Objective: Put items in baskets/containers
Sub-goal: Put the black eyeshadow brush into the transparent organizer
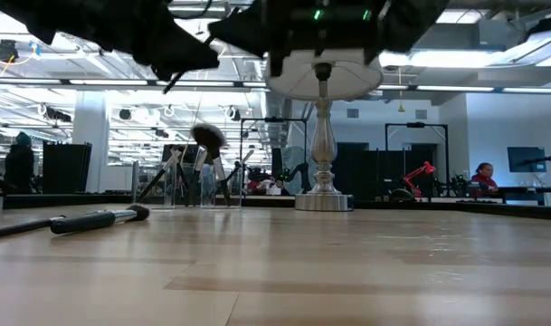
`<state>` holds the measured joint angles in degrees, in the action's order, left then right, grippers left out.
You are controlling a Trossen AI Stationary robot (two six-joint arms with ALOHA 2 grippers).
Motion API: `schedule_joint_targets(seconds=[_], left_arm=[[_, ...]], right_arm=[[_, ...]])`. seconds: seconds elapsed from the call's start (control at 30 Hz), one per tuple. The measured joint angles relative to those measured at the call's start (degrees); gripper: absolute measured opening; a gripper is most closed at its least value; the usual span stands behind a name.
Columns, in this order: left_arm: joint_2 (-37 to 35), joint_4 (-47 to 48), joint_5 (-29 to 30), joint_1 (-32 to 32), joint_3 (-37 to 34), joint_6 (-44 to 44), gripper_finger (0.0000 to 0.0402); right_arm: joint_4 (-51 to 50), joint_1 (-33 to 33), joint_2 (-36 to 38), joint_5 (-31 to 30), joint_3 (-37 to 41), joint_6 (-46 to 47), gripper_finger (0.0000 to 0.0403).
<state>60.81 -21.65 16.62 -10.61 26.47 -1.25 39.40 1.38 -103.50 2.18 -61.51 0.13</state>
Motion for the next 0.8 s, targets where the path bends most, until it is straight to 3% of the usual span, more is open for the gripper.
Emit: schedule_joint_targets(seconds=[0.2,0.53,0.8], left_arm=[[-3.3,0.2,0.1,0.0,0.0,-1.1,0.0133],[0.5,-1.3,0.1,1.1,0.0,1.5,0.0124],[1.4,-2.9,0.1,1.8,-0.1,1.5,0.0119]], right_arm=[[-18.0,2.0,8.8,-8.2,0.0,3.1,0.0007],[-16.4,1.4,5.6,-9.0,-0.2,3.5,0.0010],[-17.5,1.4,0.9,-8.3,-5.6,3.0,0.0016]])
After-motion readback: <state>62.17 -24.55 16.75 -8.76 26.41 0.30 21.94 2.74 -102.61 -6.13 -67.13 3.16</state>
